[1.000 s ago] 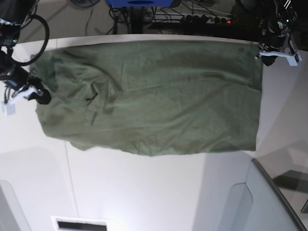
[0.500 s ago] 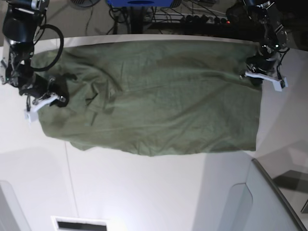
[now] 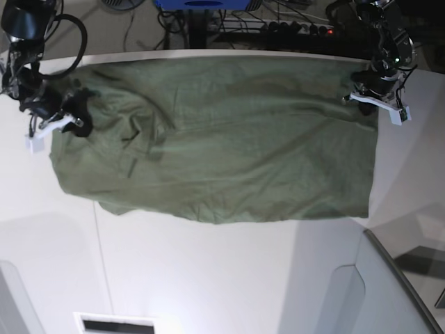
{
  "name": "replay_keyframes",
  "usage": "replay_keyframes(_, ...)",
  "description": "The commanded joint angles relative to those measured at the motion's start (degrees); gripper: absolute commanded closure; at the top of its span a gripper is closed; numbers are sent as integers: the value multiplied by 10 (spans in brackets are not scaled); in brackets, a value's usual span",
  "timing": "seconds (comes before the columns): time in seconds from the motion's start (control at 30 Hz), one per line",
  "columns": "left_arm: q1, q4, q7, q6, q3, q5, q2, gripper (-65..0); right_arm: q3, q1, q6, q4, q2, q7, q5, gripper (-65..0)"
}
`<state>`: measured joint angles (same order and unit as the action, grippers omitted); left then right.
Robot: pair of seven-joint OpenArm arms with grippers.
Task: Layout the t-shirt on the table in an organized manner, then fold the t-shirt properly
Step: 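Pull the held corner with the right gripper away from the left gripper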
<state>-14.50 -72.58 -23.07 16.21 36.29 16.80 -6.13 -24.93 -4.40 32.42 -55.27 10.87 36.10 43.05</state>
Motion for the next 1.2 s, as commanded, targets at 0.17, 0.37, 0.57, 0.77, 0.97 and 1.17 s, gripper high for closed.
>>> replay_keyframes(0.17, 0, -10, 5, -5, 3, 1, -10, 0, -3, -28, -13, -3, 8, 15, -23, -3)
replay_keyframes(0.37, 3, -11, 5, -5, 6, 6, -10, 0, -3, -28, -13, -15, 8, 15, -23, -3)
replay_keyframes(0.57, 27, -76, 1, -5, 7, 7, -9, 0, -1, 2, -14, -166, 12, 37, -27, -6)
replay_keyframes(0.77, 97, -90, -48, -5, 2, 1, -9, 0, 38, 131, -68, -164, 63, 67, -29, -9)
replay_keyframes(0.97, 114, -79, -62, -5, 2, 1, -9, 0, 149, 274, -74, -14, 97, 68, -108, -335)
replay_keyframes(1.17, 85, -75, -61, -4, 7, 7, -28, 0, 173, 318, -74, 63, 86, 63, -201, -578)
